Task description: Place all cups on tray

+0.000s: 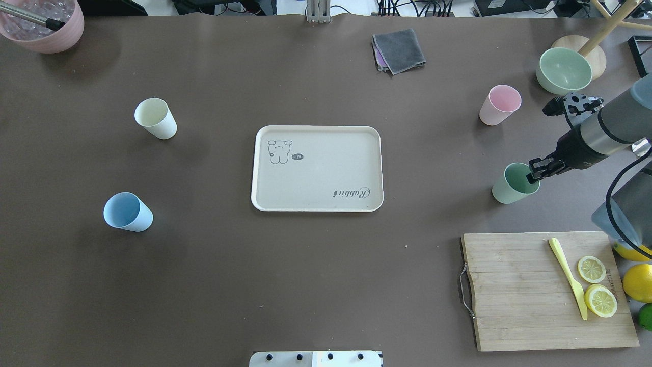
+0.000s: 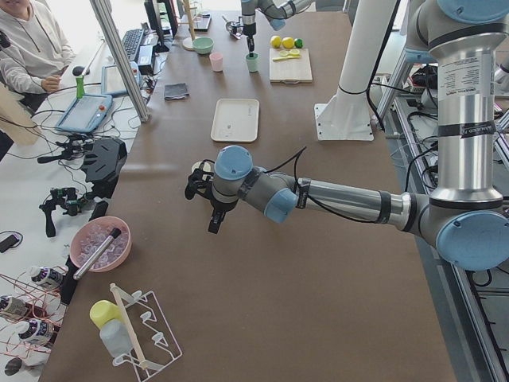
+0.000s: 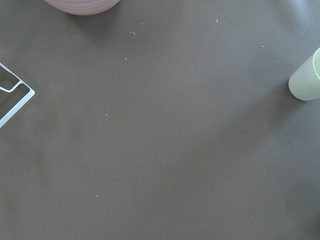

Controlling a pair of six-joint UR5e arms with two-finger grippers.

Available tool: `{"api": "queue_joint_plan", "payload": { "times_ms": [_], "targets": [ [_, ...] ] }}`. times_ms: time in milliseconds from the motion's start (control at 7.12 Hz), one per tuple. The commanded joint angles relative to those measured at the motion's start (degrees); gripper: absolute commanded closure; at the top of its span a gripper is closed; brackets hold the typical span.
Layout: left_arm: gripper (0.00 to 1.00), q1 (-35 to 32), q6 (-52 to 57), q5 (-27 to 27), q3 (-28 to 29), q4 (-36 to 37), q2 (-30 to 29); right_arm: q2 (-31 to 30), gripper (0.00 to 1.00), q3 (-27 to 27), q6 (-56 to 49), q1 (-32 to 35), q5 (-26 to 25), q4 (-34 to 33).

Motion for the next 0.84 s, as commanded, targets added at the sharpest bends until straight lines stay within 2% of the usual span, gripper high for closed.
{"api": "queue_joint_plan", "payload": {
  "times_ms": [0,281,702],
  "targets": [
    [0.02,5.51,-11.55,0.69,-1.3,-0.16,-3.12,2.82,1.0,0.18,2.95,1.84,2.7,-0.2],
    [0.02,11.91,-19.12,5.93,-1.57,-0.16,-6.55,8.62,1.0,0.18,13.04,-0.33,2.1,-0.2],
    [0.02,23.6,-29.25,13.32,-1.48,-0.33,-10.6,15.3,1.0,-0.26,23.42,-6.3,-2.11,-0.2]
  ]
}}
